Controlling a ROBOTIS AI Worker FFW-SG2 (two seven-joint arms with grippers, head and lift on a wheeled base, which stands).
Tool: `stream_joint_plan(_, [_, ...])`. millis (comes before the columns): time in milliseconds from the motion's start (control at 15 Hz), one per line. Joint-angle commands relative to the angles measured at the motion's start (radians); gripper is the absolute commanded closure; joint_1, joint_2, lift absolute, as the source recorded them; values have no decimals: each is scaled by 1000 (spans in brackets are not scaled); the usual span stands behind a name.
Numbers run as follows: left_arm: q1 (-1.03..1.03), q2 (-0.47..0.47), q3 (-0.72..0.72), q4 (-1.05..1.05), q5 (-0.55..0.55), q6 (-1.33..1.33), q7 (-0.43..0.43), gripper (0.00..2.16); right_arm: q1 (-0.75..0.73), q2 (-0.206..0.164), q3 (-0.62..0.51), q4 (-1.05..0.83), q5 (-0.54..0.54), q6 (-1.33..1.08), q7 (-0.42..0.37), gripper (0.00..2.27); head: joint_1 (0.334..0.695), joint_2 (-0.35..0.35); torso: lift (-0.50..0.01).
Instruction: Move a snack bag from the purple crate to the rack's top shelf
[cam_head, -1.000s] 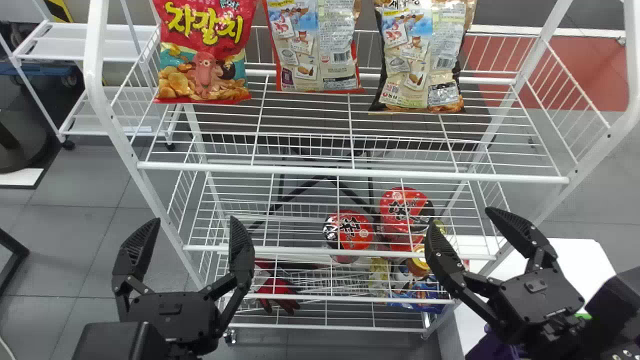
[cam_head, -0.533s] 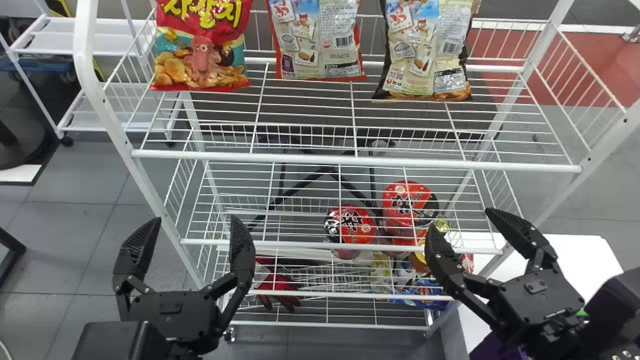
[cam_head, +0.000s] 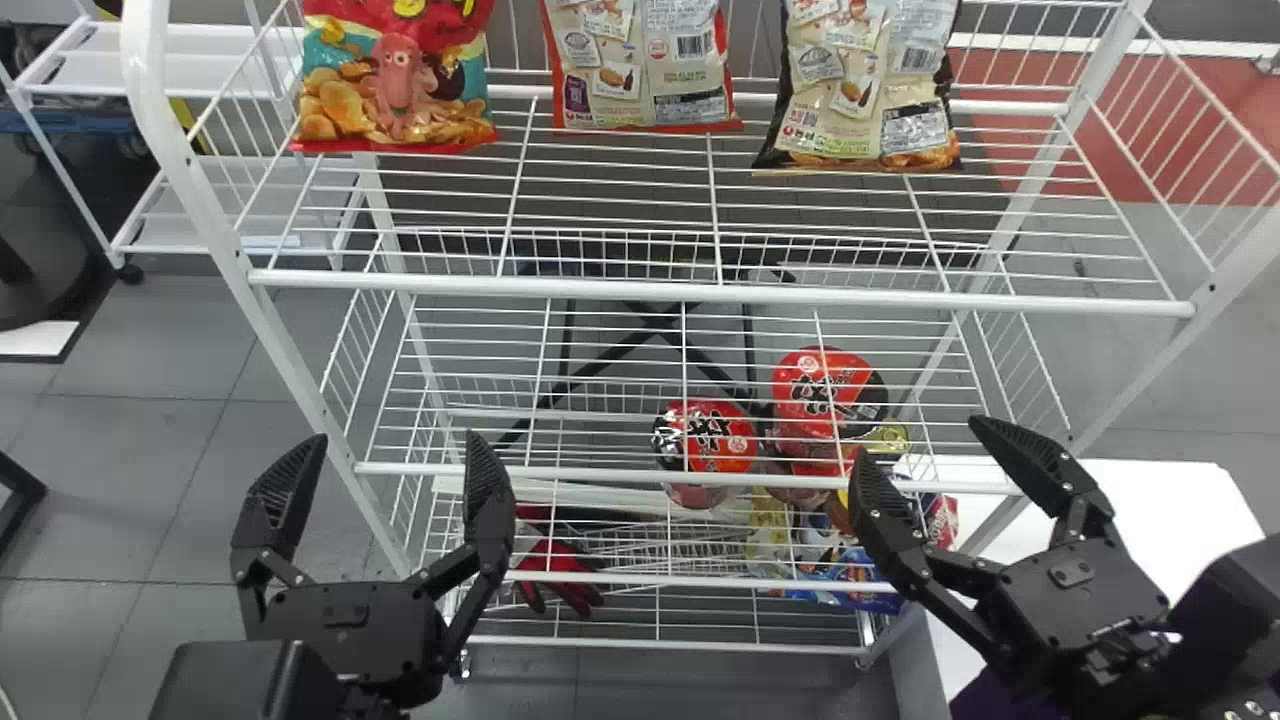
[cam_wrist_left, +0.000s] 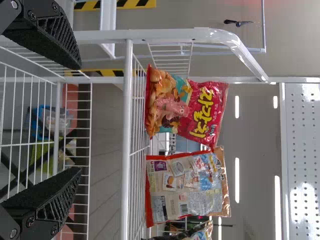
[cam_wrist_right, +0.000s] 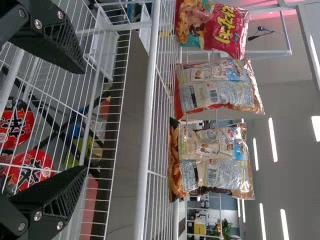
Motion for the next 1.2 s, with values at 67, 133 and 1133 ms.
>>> stream_joint_plan(67, [-2, -1, -1, 3, -1, 0, 0, 87, -2, 0, 0, 2, -1, 0, 0, 151, 695, -25, -211])
stream_joint_plan(133, [-2, -1, -1, 3, -1, 0, 0, 87, -2, 0, 0, 2, 1, 0, 2, 147, 695, -25, -215])
stream_joint_plan(1133, [-11, -2, -1, 11, -2, 3, 0, 87, -2, -2, 0, 5, 5, -3, 8, 151, 695, -24, -274])
